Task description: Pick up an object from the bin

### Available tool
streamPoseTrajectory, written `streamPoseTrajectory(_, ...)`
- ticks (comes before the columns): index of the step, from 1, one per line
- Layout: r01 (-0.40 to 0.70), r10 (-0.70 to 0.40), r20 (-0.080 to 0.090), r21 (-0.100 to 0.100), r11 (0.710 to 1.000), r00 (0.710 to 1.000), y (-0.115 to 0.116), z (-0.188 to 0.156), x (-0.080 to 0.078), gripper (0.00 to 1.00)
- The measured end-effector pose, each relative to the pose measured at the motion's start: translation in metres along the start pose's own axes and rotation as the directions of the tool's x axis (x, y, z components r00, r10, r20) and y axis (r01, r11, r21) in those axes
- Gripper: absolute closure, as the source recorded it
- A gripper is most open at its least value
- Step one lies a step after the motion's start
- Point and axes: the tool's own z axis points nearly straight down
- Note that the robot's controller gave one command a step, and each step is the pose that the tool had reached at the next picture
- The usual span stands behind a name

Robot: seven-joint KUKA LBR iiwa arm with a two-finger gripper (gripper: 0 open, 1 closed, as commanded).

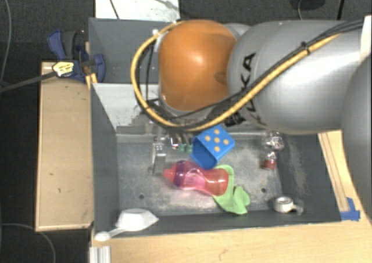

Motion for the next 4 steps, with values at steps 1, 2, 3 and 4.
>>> streamPoseTrajectory(1,-0.007,0.007,0.008,-0.002,1.0,1.0,-0.002,-0.005,-0.002,0.0)
streamPoseTrajectory(2,0.091,-0.091,0.011,-0.001,0.996,0.996,-0.041,0.052,-0.002,0.0)
streamPoseTrajectory(3,0.403,-0.403,0.005,0.002,0.915,0.915,-0.102,0.072,0.0,0.0)
streamPoseTrajectory(4,0.496,-0.496,0.005,0.002,0.869,0.869,-0.124,0.09,-0.006,0.0)
